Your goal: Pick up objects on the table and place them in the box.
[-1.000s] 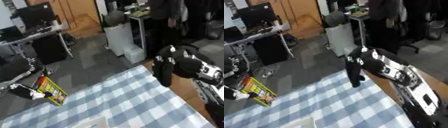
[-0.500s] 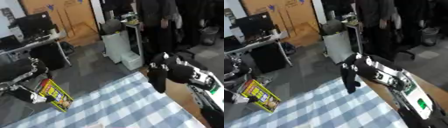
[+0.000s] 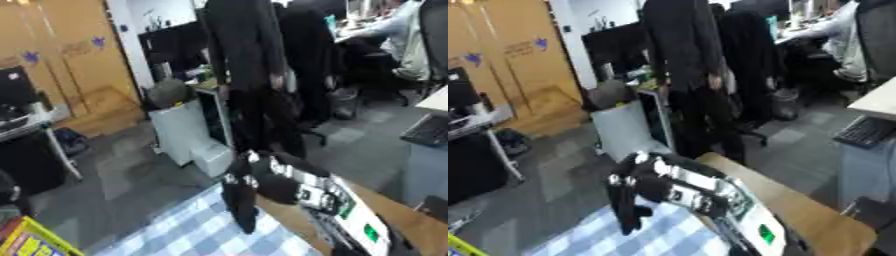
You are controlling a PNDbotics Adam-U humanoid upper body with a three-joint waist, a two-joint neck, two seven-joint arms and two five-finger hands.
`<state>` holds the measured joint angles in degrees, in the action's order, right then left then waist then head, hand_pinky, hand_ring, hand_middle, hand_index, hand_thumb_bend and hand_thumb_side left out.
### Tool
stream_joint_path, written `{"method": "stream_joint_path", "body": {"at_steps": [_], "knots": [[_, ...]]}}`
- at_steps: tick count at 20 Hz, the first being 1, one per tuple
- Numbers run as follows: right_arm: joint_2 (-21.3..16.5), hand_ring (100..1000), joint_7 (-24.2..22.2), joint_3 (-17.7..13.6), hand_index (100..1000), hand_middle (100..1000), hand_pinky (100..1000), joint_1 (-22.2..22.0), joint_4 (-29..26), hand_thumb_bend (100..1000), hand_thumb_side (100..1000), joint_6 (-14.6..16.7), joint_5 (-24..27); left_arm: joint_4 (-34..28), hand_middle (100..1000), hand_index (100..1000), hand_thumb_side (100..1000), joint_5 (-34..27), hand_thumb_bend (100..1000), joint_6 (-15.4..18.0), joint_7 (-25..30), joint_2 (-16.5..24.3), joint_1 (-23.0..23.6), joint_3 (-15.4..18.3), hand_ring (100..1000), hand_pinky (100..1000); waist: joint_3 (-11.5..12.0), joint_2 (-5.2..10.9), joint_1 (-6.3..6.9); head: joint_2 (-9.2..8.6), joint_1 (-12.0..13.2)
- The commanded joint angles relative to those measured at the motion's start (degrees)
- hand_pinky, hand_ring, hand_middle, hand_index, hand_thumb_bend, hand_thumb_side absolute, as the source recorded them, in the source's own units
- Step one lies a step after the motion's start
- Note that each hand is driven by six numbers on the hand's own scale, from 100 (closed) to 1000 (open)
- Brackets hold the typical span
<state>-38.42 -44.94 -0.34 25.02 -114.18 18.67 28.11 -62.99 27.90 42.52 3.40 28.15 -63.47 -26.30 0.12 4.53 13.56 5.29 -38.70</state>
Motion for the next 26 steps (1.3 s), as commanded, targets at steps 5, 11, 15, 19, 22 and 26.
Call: {"method": "stream_joint_path", "body": {"at_steps": [5, 11, 15, 19, 22, 26], "knots": [[-1.59, 302, -7.03, 0.76, 498, 397, 100, 1.03, -0.41, 100, 1000, 8.46, -0.34, -8.17, 100, 319, 522, -7.79, 567, -1.71, 2.20, 4.62, 1.97, -1.72, 100, 100, 0.08, 0.29, -0.61, -14.74, -13.30], [-1.64, 303, -7.03, 1.58, 496, 397, 100, 1.34, -0.41, 100, 1000, 9.29, -0.33, -12.38, 101, 323, 527, -10.96, 565, -3.13, 4.97, 6.79, 4.35, -3.69, 100, 100, -0.07, 0.48, -0.61, -17.87, -16.46], [-1.69, 303, -7.03, 1.94, 496, 397, 100, 1.42, -0.41, 100, 1000, 9.77, -0.44, -13.25, 115, 339, 522, -11.90, 576, -3.39, 6.53, 7.47, 5.27, -4.40, 100, 100, -0.10, 0.41, -0.61, -17.48, -15.77], [-1.65, 304, -7.03, 2.46, 496, 396, 100, 1.71, -0.41, 100, 1000, 10.34, -0.71, -12.73, 340, 490, 624, -13.50, 585, -2.09, 6.30, 7.55, 6.07, -4.47, 236, 100, -0.25, 0.16, -0.61, -16.03, -14.60], [-1.56, 305, -7.03, 3.01, 495, 396, 100, 2.01, -0.41, 100, 1000, 10.90, -0.83, -11.62, 521, 615, 741, -13.19, 665, -1.59, 6.36, 7.71, 6.66, -4.44, 442, 148, -0.41, 0.07, -0.61, -14.06, -13.37], [-1.49, 305, -7.03, 3.45, 494, 396, 100, 2.23, -0.41, 100, 1000, 11.41, -0.99, -10.63, 612, 660, 833, -12.93, 721, -2.21, 5.56, 8.01, 7.75, -3.68, 506, 267, -0.50, -0.01, -0.61, -11.35, -11.24]]}}
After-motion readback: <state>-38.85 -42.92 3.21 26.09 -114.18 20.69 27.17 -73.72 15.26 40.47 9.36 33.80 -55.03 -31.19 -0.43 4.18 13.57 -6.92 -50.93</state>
